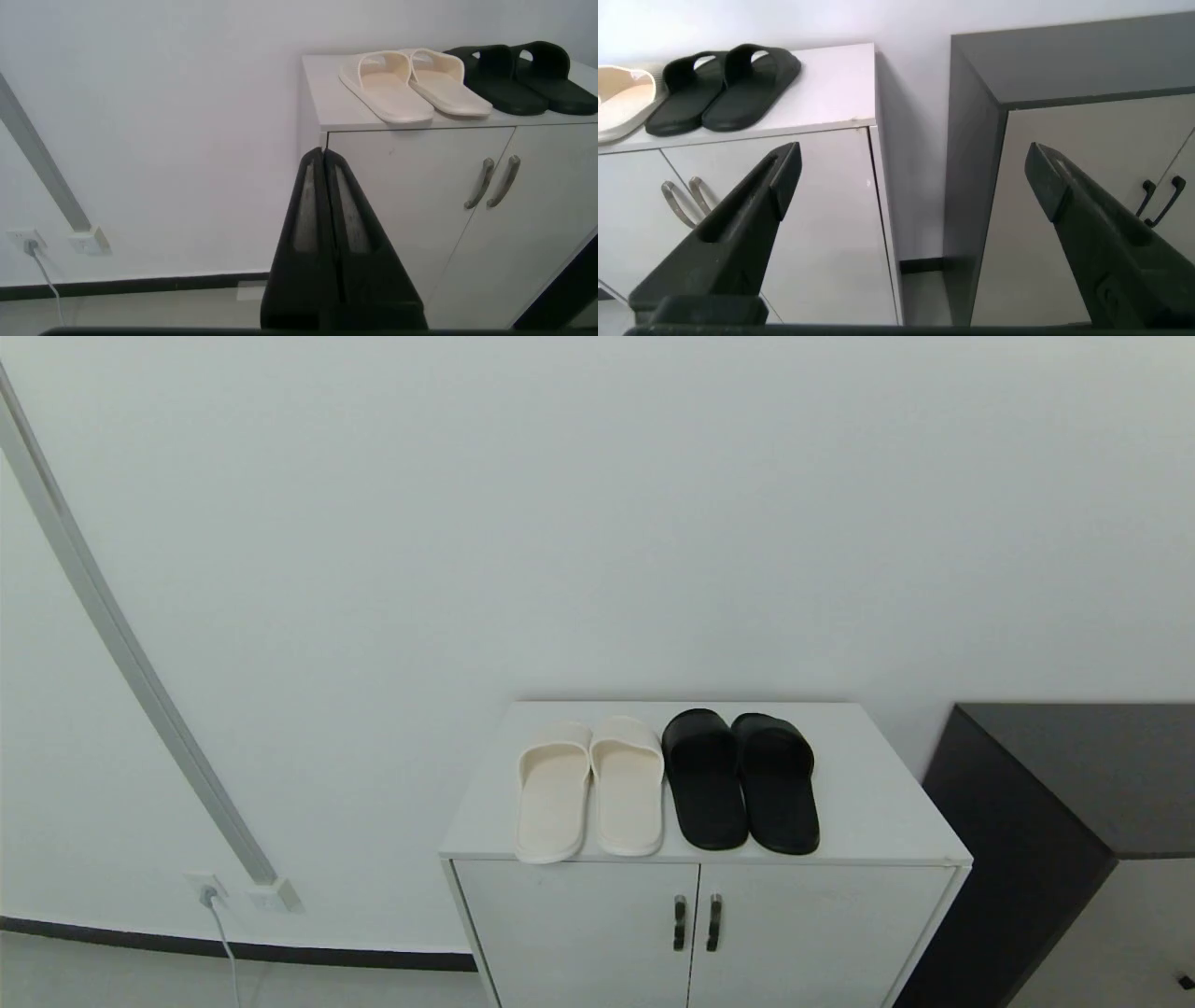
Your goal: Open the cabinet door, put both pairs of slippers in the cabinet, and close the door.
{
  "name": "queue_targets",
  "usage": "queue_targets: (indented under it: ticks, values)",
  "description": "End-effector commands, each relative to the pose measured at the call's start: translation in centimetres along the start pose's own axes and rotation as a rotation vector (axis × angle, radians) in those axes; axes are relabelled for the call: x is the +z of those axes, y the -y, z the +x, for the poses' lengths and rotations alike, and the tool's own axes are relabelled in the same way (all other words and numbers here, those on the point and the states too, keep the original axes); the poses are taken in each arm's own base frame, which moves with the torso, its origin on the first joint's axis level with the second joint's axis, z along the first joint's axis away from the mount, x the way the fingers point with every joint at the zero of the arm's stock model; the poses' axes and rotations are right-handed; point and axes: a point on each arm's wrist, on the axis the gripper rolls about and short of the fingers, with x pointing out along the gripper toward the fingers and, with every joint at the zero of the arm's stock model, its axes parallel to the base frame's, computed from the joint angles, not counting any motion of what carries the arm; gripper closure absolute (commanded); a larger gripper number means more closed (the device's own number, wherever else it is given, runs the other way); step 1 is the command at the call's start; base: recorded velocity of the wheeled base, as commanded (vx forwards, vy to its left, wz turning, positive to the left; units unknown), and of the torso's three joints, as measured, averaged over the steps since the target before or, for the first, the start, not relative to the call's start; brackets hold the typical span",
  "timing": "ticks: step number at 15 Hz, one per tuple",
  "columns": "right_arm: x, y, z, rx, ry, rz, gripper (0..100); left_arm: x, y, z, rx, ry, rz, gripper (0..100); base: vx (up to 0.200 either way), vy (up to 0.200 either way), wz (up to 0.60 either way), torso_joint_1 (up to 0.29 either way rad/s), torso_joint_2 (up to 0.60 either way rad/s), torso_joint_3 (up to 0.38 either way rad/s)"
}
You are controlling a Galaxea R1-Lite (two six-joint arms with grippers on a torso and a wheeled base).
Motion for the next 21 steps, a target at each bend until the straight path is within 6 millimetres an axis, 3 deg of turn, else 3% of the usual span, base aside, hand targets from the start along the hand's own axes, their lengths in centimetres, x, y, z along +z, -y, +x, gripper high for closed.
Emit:
queue_targets:
  ticks: [1,8,9,10,11,17,21]
  values:
    - [0.0,0.0,0.0,0.0,0.001,0.0,0,0.0,0.0,0.0,0.0,-0.002,0.0,100,0.0,0.0,0.0,0.0,0.0,0.0]
    - [0.1,0.0,0.0,-0.002,0.004,0.003,0,0.0,0.0,0.0,-0.001,-0.002,0.0,100,0.0,0.0,0.0,0.0,0.0,0.0]
    - [0.7,0.0,-0.1,-0.008,0.038,0.021,0,0.0,0.0,0.0,-0.004,-0.002,0.001,100,0.0,0.0,0.0,0.0,0.0,0.0]
    - [5.3,0.0,-0.7,0.025,0.122,0.143,0,0.0,0.0,0.0,-0.004,-0.002,0.001,100,0.0,0.0,0.0,0.0,0.0,0.0]
    - [6.6,-0.1,0.0,0.037,0.057,0.156,0,0.0,0.0,0.0,-0.004,-0.002,0.001,100,0.0,0.0,0.0,0.0,0.0,0.0]
    - [5.7,-1.0,4.7,0.171,-0.268,0.066,0,0.0,0.0,0.0,-0.004,-0.002,0.001,100,0.0,0.0,0.0,0.0,0.0,0.0]
    - [7.0,-2.5,9.1,0.271,-0.374,0.045,0,0.0,0.0,0.0,-0.004,-0.002,0.0,100,0.0,0.0,0.0,0.0,0.0,0.0]
